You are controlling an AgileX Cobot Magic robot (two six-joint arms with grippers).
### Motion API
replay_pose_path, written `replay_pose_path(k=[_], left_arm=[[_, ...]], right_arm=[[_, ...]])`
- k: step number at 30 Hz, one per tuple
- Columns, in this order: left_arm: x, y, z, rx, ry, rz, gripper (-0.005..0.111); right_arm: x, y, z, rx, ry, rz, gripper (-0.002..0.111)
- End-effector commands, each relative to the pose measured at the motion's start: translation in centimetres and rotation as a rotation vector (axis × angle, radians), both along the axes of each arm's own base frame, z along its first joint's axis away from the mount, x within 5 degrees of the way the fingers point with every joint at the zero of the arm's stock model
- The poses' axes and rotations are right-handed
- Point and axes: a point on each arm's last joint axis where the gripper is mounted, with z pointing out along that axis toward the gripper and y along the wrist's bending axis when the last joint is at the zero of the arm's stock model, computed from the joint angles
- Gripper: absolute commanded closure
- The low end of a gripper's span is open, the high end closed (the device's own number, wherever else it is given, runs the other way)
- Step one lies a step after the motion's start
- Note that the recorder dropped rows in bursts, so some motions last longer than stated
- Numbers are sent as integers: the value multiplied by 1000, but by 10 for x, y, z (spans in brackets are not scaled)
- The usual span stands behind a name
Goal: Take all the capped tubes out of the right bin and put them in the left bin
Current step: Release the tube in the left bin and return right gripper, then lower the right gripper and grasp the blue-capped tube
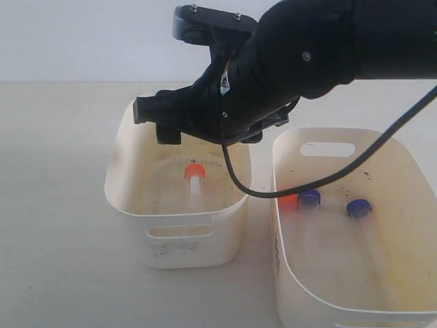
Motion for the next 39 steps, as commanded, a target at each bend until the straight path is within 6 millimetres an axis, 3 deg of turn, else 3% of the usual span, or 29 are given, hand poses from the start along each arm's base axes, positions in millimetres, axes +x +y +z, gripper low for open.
replay_pose_path(k=[1,7,11,17,20,24,28,32,39], left_arm=[[0,0,1,-8,-5,-7,103],[0,0,1,-8,-5,-7,103],[0,0,1,-8,-5,-7,103],[0,0,1,-8,-5,-7,103],[0,0,1,-8,-5,-7,103],[0,0,1,-8,-5,-7,103],[0,0,1,-8,-5,-7,103],[0,0,1,-8,-5,-7,103],[0,0,1,-8,-5,-7,103]], right_arm=[[-2,-2,5,-15,0,9,51],[-15,-17,31,-52,-38,25,84],[-28,-38,54,-154,-85,24,109],[-47,-78,67,-415,-15,-95,108],[-47,-78,66,-397,-1,-130,108],[-42,-75,46,-420,62,-163,108],[-35,-95,5,-391,227,-252,108],[-35,-101,-9,-305,313,-217,108],[-35,-111,-29,-328,368,-255,108]])
